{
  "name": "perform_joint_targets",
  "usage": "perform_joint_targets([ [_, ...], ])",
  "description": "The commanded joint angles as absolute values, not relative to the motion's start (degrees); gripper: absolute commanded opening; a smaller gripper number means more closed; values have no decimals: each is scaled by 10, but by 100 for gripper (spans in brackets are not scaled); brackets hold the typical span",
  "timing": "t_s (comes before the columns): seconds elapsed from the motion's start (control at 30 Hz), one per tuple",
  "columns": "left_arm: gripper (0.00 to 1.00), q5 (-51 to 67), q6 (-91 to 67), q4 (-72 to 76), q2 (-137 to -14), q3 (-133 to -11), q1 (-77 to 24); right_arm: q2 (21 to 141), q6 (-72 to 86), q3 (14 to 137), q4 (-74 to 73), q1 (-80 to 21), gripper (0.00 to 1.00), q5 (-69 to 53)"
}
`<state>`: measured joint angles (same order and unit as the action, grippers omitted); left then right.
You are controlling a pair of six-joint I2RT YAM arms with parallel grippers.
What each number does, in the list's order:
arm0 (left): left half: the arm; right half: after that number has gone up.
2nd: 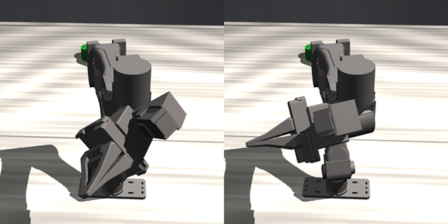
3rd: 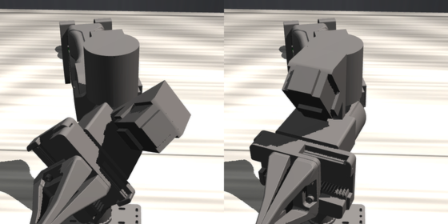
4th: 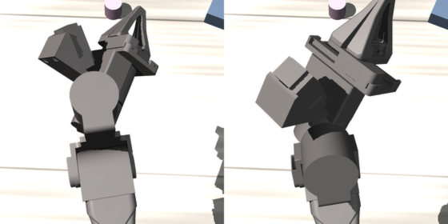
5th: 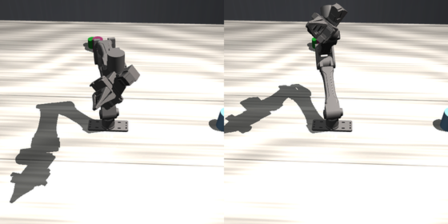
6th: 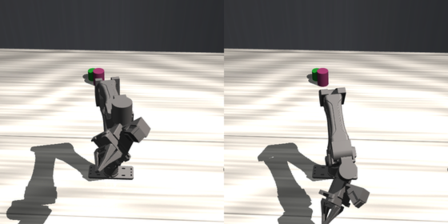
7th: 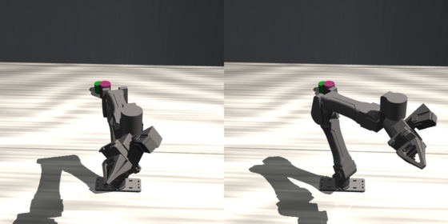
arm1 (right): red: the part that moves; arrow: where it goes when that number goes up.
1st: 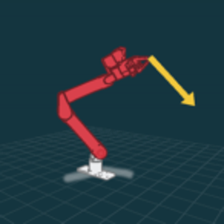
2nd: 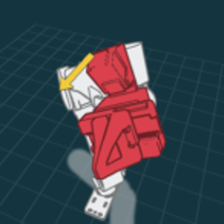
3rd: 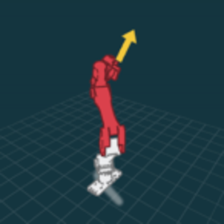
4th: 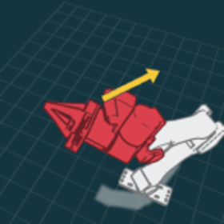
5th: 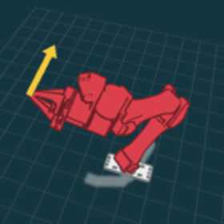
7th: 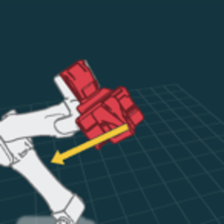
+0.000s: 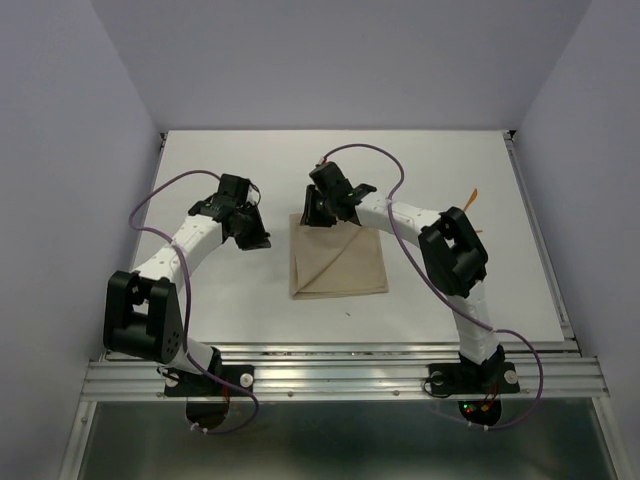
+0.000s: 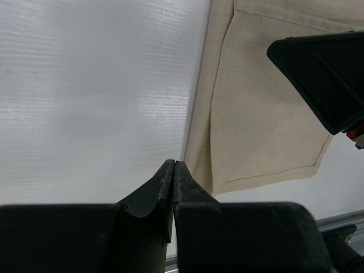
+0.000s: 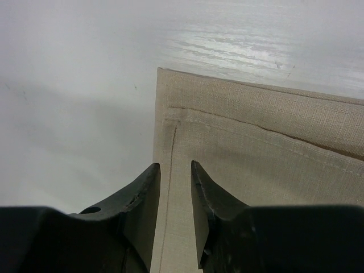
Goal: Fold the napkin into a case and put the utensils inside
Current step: Fold the top corner of the square-folded napkin at the center of the board, then smooth out the upper triangle-folded napkin at the center of the board.
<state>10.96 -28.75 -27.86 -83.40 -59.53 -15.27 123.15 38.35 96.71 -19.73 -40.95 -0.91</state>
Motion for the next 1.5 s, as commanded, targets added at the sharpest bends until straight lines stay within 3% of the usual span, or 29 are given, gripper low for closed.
perform_joint_targets([
  [0.0,13,126,-287,-263,-810,-575,-150,1201,367,983,-195,-415,34,30],
  [0.27,14,149,-297,-237,-854,-605,-169,1091,334,891,-201,-395,34,87],
  [0.4,25,149,-315,-221,-903,-660,-172,1013,339,810,-200,-361,34,91],
  [0.63,33,109,-285,-224,-1003,-756,-175,907,348,719,-221,-355,35,109],
  [0.9,36,84,-256,-258,-1092,-848,-211,896,363,693,-221,-355,35,100],
  [1.47,38,16,-243,-278,-1150,-879,-233,905,367,698,-226,-355,35,98],
])
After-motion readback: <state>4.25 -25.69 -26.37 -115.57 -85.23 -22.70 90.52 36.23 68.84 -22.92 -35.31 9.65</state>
